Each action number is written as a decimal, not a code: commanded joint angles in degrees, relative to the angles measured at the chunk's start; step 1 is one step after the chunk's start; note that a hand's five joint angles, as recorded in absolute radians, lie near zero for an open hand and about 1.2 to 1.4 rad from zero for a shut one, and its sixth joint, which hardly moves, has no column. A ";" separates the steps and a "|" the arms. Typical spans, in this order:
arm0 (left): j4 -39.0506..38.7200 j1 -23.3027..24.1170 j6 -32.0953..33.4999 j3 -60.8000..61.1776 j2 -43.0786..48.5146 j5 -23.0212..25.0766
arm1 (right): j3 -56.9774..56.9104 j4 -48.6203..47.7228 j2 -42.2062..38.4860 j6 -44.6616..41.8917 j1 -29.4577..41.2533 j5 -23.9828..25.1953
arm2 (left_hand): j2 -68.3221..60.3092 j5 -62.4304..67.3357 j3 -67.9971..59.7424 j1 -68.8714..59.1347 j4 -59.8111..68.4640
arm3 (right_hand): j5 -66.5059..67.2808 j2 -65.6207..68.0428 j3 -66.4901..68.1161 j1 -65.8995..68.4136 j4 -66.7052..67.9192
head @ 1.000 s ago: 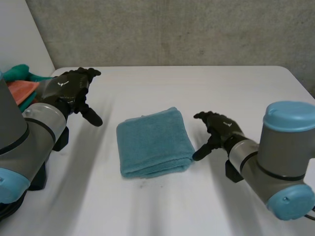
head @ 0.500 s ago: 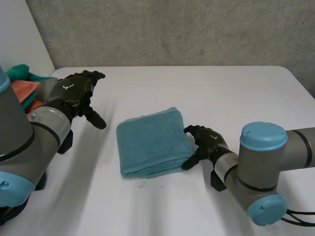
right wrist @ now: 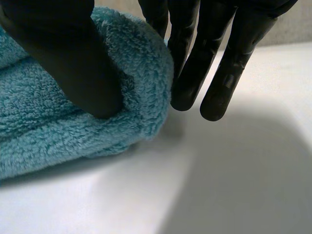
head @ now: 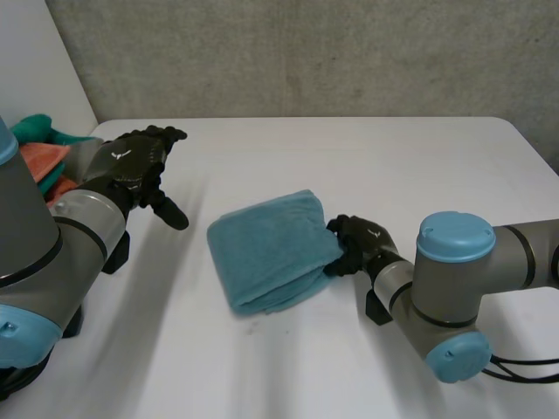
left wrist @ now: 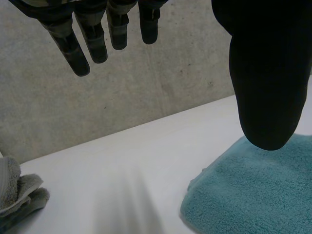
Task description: Fold the laundry.
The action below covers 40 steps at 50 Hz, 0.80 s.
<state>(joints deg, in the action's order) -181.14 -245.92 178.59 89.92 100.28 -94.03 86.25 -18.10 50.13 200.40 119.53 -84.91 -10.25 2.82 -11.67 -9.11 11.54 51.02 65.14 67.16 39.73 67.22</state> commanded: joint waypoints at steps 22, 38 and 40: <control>0.00 0.44 0.00 0.08 0.26 -0.10 | -24.54 11.94 -8.11 -14.86 -14.15 0.36 | 0.25 -2.82 1.67 -0.89 -1.54 | 18.98 14.86 12.84 40.27 12.78; 0.00 0.79 0.00 0.08 0.79 -0.10 | -43.88 17.75 -17.43 -17.68 -25.31 -0.78 | 0.25 -2.82 1.67 -0.89 -1.54 | 18.98 14.86 12.84 40.27 12.78; 0.00 0.79 0.00 0.08 1.05 -0.10 | -46.07 18.01 -18.92 -17.94 -27.24 -1.04 | 0.25 -2.82 1.67 -0.89 -1.54 | 18.98 14.86 12.84 40.27 12.78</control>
<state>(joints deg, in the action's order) -181.14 -245.11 178.59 90.00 100.70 -94.13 46.05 -0.94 34.66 182.69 97.48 -85.44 -10.25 2.82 -11.67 -9.11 11.54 53.24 65.38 67.54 43.61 68.02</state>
